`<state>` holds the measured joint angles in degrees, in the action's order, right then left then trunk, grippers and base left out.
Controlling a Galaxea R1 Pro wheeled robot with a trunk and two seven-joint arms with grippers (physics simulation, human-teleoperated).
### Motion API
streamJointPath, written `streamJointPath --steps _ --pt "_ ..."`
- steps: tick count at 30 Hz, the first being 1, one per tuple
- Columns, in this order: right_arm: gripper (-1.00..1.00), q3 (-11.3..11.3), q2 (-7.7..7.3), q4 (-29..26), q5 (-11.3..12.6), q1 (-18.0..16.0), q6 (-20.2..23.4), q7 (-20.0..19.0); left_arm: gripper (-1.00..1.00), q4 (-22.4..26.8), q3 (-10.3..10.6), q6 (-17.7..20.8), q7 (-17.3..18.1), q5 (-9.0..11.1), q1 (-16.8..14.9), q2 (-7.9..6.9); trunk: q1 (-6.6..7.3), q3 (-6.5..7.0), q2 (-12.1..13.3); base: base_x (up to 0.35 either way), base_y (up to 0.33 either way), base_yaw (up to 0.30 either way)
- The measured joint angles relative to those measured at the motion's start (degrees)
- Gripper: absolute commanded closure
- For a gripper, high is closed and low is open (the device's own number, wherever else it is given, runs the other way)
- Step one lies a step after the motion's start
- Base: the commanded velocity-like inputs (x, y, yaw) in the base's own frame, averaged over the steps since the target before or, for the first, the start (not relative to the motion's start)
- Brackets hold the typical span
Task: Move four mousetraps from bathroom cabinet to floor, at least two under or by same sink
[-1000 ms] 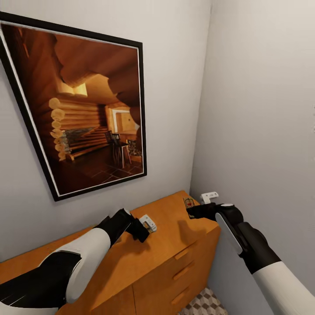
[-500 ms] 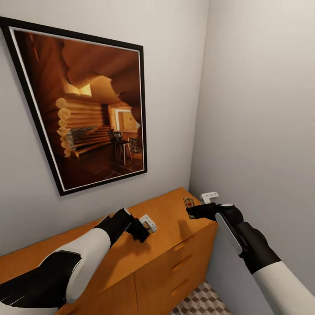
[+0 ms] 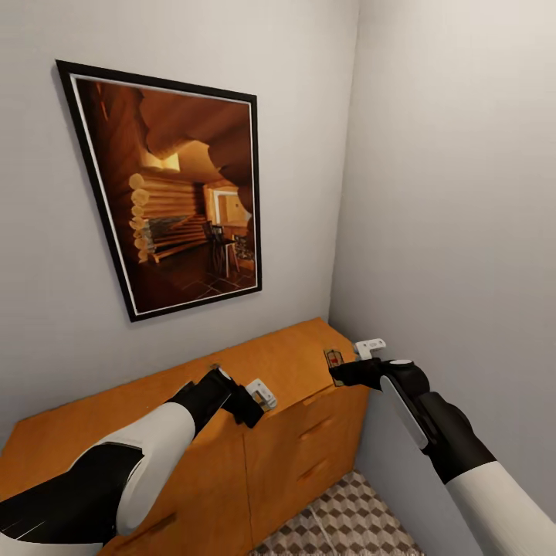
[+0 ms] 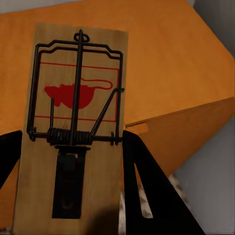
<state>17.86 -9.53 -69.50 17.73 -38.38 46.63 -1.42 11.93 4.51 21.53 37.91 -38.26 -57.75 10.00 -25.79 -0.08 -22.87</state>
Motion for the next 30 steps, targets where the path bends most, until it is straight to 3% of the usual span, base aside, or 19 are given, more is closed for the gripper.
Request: streamJointPath --steps 11,23,30 --pt "1.0 0.0 0.02 0.0 0.0 0.0 0.0 0.0 1.0 0.1 0.0 0.0 0.0 0.0 0.0 0.0 0.03 -0.01 0.0 -0.047 -0.007 0.0" --pt "1.0 0.0 0.01 0.0 0.0 0.0 0.0 0.0 1.0 0.1 0.0 0.0 0.0 0.0 0.0 0.0 0.02 0.0 0.0 -0.149 -0.221 0.0" --pt "1.0 0.0 0.02 0.0 0.0 0.0 0.0 0.0 1.0 0.1 0.0 0.0 0.0 0.0 0.0 0.0 0.03 0.0 0.0 -0.025 -0.054 0.0"
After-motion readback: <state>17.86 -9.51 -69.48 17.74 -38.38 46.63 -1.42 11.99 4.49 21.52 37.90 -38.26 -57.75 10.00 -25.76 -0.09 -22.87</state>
